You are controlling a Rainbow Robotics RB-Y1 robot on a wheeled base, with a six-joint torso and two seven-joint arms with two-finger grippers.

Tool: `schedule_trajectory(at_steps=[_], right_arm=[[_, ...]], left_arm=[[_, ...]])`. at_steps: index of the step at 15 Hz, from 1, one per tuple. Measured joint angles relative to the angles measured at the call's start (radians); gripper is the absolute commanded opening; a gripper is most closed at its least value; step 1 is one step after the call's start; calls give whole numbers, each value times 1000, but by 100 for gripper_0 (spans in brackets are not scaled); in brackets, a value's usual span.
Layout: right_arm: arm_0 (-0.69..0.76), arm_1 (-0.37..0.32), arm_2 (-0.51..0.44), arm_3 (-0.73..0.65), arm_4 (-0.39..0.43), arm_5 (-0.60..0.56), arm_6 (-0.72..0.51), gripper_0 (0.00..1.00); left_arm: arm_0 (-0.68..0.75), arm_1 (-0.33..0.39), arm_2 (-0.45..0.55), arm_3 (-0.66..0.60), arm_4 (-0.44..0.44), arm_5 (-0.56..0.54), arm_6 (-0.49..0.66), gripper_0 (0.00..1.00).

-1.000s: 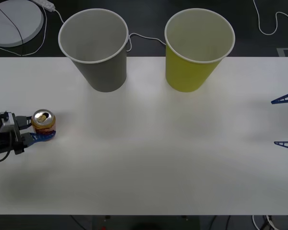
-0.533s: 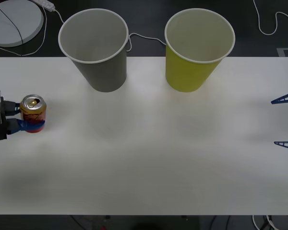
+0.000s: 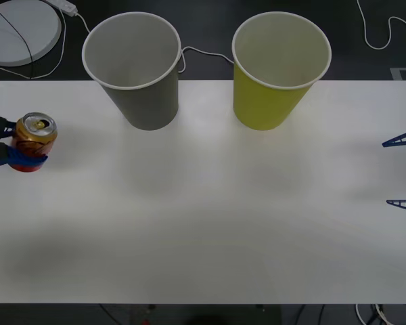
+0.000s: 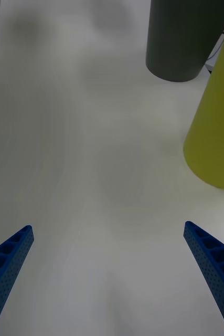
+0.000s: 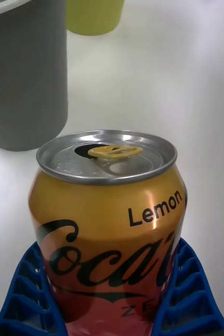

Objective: Put the can into the green bin and the plastic bottle into the gray bin

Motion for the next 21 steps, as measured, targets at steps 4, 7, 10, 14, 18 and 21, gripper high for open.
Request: schedule_trajectory(at_steps=[4, 7, 10, 14, 18, 21], right_arm=[[0, 0, 0, 0, 0, 0, 0, 100], [0, 0, 0, 0, 0, 0, 0, 100], [0, 0, 0, 0, 0, 0, 0, 100], [0, 0, 0, 0, 0, 0, 0, 100], [0, 0, 0, 0, 0, 0, 0, 100], [0, 0, 0, 0, 0, 0, 0, 100]], left_arm=[[0, 55, 76, -195, -76, -78, 199, 0], [-14, 70, 128, -344, -134, -113, 386, 0], [-100, 90, 127, -442, -169, -165, 587, 0], [-306, 104, 7, -484, -184, -202, 810, 0], [-615, 99, -237, -471, -189, -201, 1019, 0], [-865, 42, -442, -386, -183, -191, 1131, 0]])
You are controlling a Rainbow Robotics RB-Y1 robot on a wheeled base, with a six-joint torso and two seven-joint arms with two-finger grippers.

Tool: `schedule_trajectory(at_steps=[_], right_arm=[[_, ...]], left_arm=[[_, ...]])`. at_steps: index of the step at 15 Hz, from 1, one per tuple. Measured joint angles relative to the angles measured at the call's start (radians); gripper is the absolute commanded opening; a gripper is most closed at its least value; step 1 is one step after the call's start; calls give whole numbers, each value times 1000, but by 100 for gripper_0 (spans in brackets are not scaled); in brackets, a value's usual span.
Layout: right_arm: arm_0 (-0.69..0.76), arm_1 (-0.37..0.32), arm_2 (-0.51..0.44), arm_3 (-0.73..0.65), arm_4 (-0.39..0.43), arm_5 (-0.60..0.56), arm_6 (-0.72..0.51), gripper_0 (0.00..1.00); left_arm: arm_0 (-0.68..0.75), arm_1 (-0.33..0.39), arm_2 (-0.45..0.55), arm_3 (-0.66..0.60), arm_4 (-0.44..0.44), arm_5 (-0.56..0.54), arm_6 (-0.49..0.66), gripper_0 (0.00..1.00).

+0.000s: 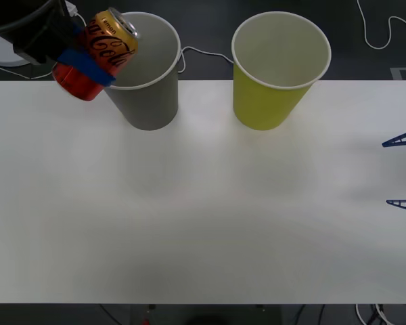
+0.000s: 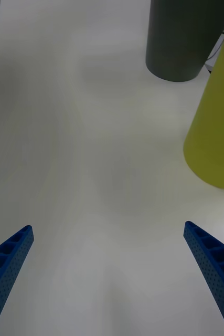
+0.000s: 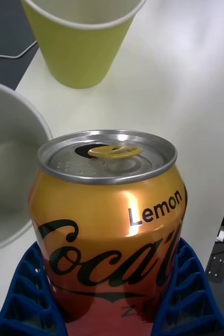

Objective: Put the can into the green bin and the plastic bottle into the gray bin

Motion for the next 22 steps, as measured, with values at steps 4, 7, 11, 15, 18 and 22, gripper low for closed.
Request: schedule_trajectory(at_steps=[4, 7, 11, 15, 18, 22], right_arm=[[0, 0, 0, 0, 0, 0, 0, 100], [0, 0, 0, 0, 0, 0, 0, 100], [0, 0, 0, 0, 0, 0, 0, 100], [0, 0, 0, 0, 0, 0, 0, 100], [0, 0, 0, 0, 0, 0, 0, 100], [0, 0, 0, 0, 0, 0, 0, 100]], left_arm=[[-304, -115, -258, 200, 13, 14, 10, 0], [-447, -215, -383, 321, 25, 67, 77, 1], [-580, -379, -492, 508, 26, 144, 99, 0], [-711, -584, -617, 755, 40, 231, 99, 0], [-792, -743, -719, 950, 57, 308, 100, 0], [-818, -905, -771, 1147, 86, 411, 99, 0]])
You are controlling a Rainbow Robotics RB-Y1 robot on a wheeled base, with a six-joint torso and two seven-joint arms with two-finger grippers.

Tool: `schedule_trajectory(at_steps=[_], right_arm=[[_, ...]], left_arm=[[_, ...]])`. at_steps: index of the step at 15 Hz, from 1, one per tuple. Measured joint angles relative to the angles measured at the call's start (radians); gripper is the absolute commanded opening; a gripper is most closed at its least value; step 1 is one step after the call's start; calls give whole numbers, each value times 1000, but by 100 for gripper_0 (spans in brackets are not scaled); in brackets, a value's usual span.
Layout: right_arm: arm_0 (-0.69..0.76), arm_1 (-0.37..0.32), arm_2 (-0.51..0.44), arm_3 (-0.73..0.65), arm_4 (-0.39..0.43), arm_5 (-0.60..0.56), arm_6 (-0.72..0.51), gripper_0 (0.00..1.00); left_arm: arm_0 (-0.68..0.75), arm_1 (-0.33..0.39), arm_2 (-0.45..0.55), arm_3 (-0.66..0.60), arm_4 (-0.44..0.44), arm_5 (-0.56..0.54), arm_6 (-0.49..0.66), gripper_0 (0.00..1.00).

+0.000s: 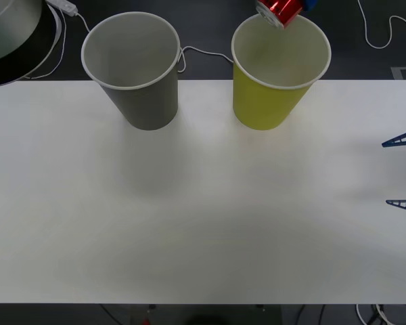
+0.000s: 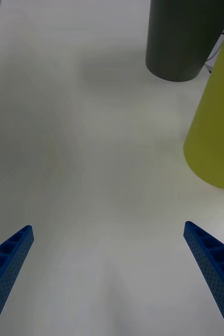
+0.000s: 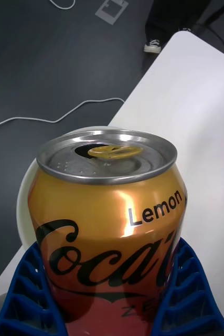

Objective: Put the can into the green bin and the plastic bottle into the gray bin

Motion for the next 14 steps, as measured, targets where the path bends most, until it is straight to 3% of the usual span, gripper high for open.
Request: schedule_trajectory(at_steps=[3, 7, 9, 10, 11, 12, 13, 14], right_arm=[[0, 0, 0, 0, 0, 0, 0, 100], [0, 0, 0, 0, 0, 0, 0, 100], [0, 0, 0, 0, 0, 0, 0, 100], [0, 0, 0, 0, 0, 0, 0, 100], [0, 0, 0, 0, 0, 0, 0, 100], [0, 0, 0, 0, 0, 0, 0, 100], [0, 0, 0, 0, 0, 0, 0, 100], [0, 0, 0, 0, 0, 0, 0, 100]], left_arm=[[0, -60, -17, 60, 4, 52, 0, 0], [0, -76, -18, 81, 4, 67, -1, 0], [0, -76, -18, 82, 8, 67, -2, 4], [0, -76, -18, 82, 10, 67, -2, 11], [0, -76, -18, 83, 13, 67, -3, 42], [0, -76, -18, 84, 17, 67, -8, 84], [0, -76, -18, 84, 20, 68, -18, 100], [0, -76, -18, 84, 24, 69, -27, 100]])
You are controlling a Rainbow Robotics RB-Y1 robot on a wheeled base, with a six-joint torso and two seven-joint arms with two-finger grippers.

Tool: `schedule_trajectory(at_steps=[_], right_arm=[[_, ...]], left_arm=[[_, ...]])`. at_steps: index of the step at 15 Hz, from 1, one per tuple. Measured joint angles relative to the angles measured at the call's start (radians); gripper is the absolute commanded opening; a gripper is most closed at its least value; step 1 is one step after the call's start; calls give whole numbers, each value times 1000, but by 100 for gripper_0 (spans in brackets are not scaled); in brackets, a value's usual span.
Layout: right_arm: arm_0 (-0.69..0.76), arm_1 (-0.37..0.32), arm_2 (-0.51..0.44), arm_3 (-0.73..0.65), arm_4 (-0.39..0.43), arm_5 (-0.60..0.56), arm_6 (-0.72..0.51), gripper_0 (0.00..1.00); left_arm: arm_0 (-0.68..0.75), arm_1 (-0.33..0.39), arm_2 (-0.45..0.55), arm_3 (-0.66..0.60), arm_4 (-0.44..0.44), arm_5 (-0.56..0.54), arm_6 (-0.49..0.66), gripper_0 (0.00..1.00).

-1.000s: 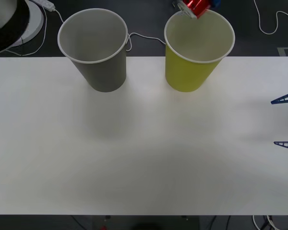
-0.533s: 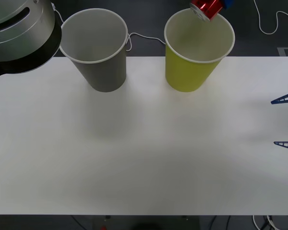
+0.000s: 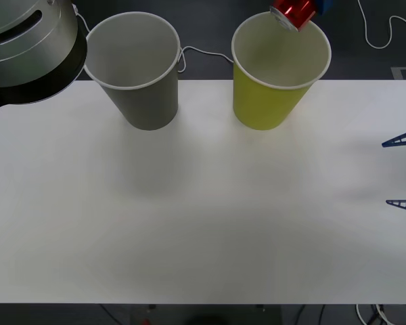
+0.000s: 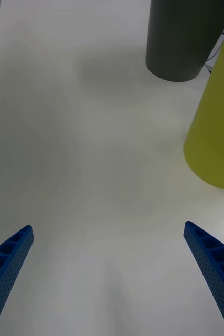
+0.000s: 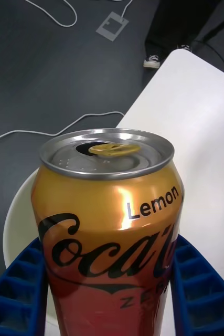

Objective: Put the can into the green bin and the plastic bottle into the gray bin

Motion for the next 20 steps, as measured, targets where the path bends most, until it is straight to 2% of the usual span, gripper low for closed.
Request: schedule_trajectory(at_steps=[5, 7, 10, 12, 15, 20], right_arm=[[0, 0, 0, 0, 0, 0, 0, 100], [0, 0, 0, 0, 0, 0, 0, 100], [0, 0, 0, 0, 0, 0, 0, 100], [0, 0, 0, 0, 0, 0, 0, 100], [0, 0, 0, 0, 0, 0, 0, 100], [0, 0, 0, 0, 0, 0, 0, 100]], left_arm=[[-12, 1, 0, 7, 29, -8, -4, 100], [-27, 13, 10, 15, 52, -57, -25, 100], [-25, 69, 59, 12, 75, -141, -99, 100], [-17, 139, 63, -53, 89, -177, -117, 100], [33, 276, 90, -213, 89, -202, -119, 100], [162, 490, 209, -388, 88, -269, -197, 100]])
